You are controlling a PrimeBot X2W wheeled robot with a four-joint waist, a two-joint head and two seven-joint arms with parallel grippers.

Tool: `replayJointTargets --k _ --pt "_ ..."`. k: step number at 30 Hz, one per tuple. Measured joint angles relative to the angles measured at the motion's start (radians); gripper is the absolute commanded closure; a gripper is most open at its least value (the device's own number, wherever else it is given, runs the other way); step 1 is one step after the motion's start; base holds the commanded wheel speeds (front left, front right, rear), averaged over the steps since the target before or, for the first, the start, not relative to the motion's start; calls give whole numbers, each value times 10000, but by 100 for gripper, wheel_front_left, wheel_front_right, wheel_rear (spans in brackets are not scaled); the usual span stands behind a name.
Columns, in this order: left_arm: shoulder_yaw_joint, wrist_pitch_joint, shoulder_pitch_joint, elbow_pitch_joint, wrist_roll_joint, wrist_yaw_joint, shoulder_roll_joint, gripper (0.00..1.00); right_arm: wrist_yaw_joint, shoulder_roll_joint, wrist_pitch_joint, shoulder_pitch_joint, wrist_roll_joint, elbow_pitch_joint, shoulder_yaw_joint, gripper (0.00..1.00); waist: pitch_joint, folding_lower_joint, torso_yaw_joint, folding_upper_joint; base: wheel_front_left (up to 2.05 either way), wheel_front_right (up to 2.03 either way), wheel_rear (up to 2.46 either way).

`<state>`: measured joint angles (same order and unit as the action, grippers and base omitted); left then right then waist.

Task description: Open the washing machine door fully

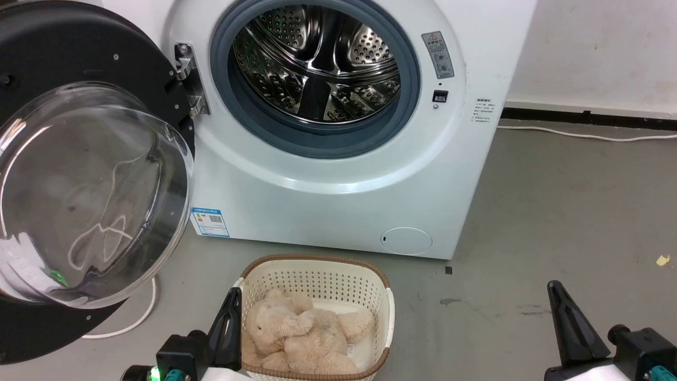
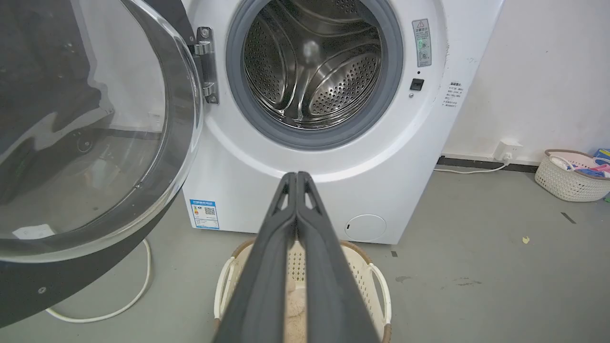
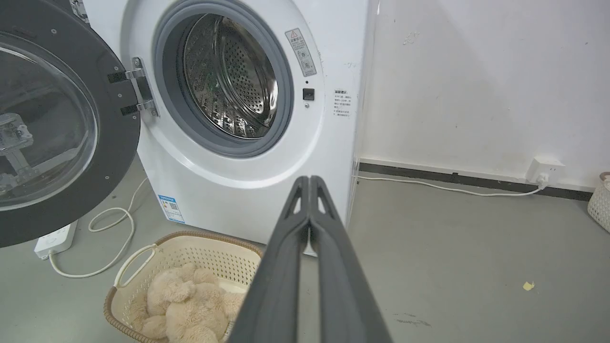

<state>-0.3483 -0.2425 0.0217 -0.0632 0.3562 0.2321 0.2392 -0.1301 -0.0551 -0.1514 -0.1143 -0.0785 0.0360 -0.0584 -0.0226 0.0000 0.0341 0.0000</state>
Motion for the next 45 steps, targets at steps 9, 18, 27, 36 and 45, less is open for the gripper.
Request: replayJointTargets --k 9,18,27,36,45 --pt "244 201 -2 27 -247 -169 -107 100 0 0 100 17 17 -15 40 100 17 0 -25 0 0 0 0" --pt "493 378 -4 69 -537 -334 -288 100 0 0 224 52 88 -29 79 100 35 0 -52 0 0 0 0" --pt "767 566 -6 115 -784 -518 -401 100 0 0 343 178 125 -54 125 100 52 0 -78 0 0 0 0" --pt "1037 748 -8 169 -1081 -688 -548 100 0 0 441 221 180 -86 165 100 69 0 -104 0 0 0 0" --pt "1306 924 -13 230 -1313 -872 -686 100 0 2 541 323 253 -111 215 100 86 0 -130 0 0 0 0"
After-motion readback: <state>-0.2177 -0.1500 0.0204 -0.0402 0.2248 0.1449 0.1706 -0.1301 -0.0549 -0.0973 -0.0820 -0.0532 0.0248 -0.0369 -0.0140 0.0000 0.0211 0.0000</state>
